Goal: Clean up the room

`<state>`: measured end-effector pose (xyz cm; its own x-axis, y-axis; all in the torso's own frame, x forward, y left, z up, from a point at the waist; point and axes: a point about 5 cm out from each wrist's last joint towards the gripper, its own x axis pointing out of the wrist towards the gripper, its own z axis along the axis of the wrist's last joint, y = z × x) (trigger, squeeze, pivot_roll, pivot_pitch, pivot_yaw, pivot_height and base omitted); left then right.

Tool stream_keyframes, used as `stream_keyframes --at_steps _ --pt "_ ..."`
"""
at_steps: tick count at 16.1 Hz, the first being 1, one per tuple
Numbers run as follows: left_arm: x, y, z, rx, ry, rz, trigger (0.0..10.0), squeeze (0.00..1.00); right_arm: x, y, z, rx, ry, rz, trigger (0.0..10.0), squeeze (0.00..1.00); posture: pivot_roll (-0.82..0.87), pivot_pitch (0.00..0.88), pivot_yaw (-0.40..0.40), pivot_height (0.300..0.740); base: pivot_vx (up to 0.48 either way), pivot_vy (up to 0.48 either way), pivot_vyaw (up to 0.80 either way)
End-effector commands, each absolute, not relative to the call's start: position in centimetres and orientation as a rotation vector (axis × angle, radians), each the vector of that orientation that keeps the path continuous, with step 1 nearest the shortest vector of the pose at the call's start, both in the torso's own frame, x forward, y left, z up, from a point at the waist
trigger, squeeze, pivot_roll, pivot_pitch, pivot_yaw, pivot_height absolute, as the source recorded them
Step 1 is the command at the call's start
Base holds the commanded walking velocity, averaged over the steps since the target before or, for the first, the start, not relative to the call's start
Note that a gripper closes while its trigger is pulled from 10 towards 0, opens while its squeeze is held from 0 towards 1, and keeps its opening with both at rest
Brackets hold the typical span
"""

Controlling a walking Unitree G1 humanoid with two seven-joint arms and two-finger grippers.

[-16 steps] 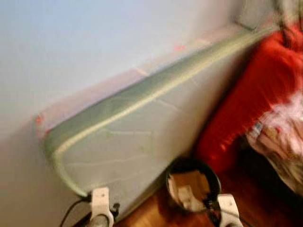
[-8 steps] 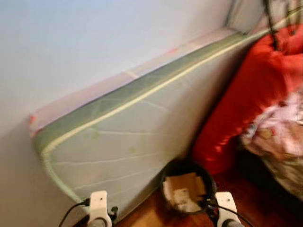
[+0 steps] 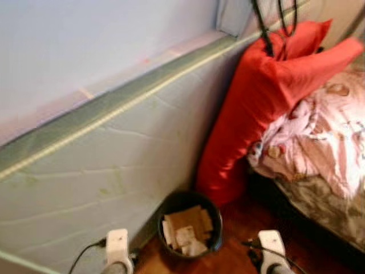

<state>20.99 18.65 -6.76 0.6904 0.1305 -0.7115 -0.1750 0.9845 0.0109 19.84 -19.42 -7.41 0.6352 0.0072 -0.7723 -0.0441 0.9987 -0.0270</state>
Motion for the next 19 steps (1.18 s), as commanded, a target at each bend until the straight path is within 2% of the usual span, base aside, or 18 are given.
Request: stream_keyframes --at_steps 1,19 --pt "14.43 26.31 -8.18 -0.02 0.955 0.226 10.0 0.0 21.32 -19.02 -6.74 0.193 0.865 -0.041 10.0 0.0 -0.08 0.006 -0.032 0.74 0.0 -0.319 0.0" --pt "14.42 26.26 -8.2 -0.027 0.957 0.224 10.0 0.0 21.36 -19.01 -6.72 0.193 0.864 -0.036 10.0 0.0 -0.09 0.013 -0.033 0.74 0.0 -0.322 0.0"
